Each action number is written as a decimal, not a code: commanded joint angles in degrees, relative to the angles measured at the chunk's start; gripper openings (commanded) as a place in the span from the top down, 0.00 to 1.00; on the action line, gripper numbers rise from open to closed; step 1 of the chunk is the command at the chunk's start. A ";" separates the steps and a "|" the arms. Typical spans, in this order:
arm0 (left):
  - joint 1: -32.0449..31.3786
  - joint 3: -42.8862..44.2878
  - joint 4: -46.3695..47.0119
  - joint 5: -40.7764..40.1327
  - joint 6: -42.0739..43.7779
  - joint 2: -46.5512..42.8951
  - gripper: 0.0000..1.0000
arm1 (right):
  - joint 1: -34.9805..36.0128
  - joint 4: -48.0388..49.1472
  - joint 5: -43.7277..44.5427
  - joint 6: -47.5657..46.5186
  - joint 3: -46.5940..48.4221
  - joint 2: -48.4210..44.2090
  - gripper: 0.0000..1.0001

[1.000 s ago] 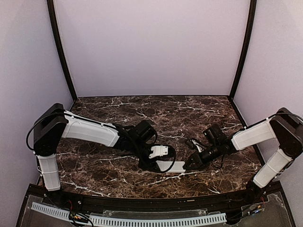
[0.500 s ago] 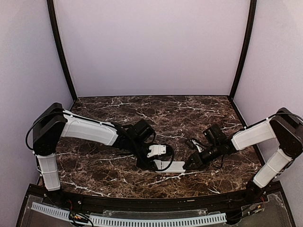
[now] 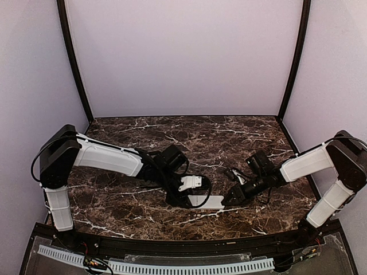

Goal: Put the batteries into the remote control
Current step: Place the battery cover on the remote control without the battery cover.

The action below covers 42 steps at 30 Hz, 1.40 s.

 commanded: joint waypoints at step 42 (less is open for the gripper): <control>-0.27 1.02 -1.85 -2.80 0.80 0.26 0.34 | -0.18 -0.74 0.47 -0.43 -0.87 0.54 0.73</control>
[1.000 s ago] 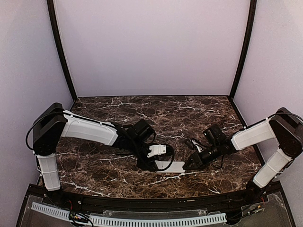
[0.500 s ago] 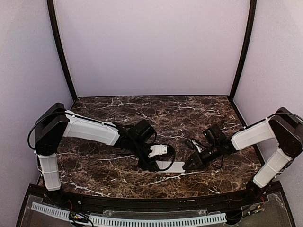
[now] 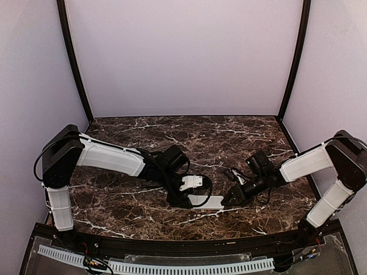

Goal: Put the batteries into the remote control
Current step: Place the battery cover on the remote control without the battery cover, then adjust the remote control without the battery cover at the center of the board.

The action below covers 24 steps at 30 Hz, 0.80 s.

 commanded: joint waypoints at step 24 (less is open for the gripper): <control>0.10 -12.70 11.68 -14.31 -16.89 -21.76 0.01 | -1.03 -7.94 5.87 -1.84 -0.82 -9.13 0.40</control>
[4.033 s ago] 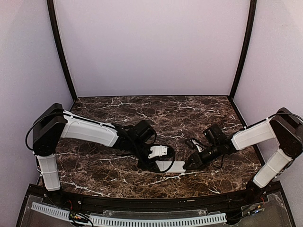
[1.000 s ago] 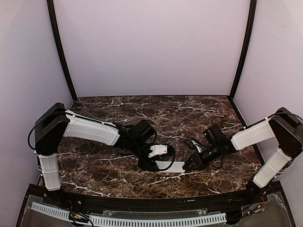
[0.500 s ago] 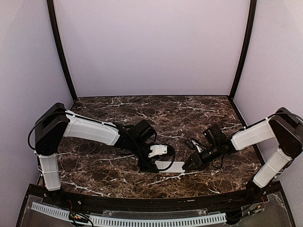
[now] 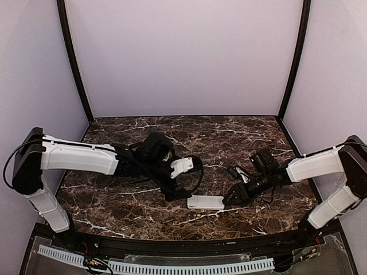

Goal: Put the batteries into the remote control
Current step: Adjust the remote control without the battery cover at the center of the board.

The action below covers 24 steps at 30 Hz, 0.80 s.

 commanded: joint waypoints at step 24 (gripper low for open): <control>-6.87 -13.74 15.94 -17.06 -60.53 -2.91 0.55 | 6.32 -4.50 7.04 -7.52 10.30 -3.70 0.60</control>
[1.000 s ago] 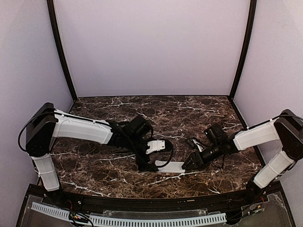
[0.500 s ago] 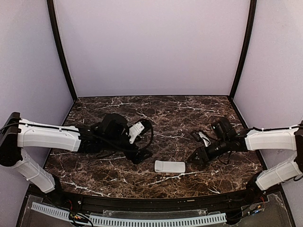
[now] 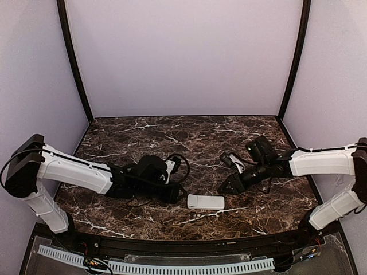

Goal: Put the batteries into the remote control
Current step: Adjust the remote control without the battery cover at the center of the board.

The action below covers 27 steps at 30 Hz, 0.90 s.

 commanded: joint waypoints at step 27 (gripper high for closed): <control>-3.17 8.70 -4.36 -3.97 -6.77 10.90 0.70 | 6.75 0.46 10.29 -11.90 3.62 5.90 0.34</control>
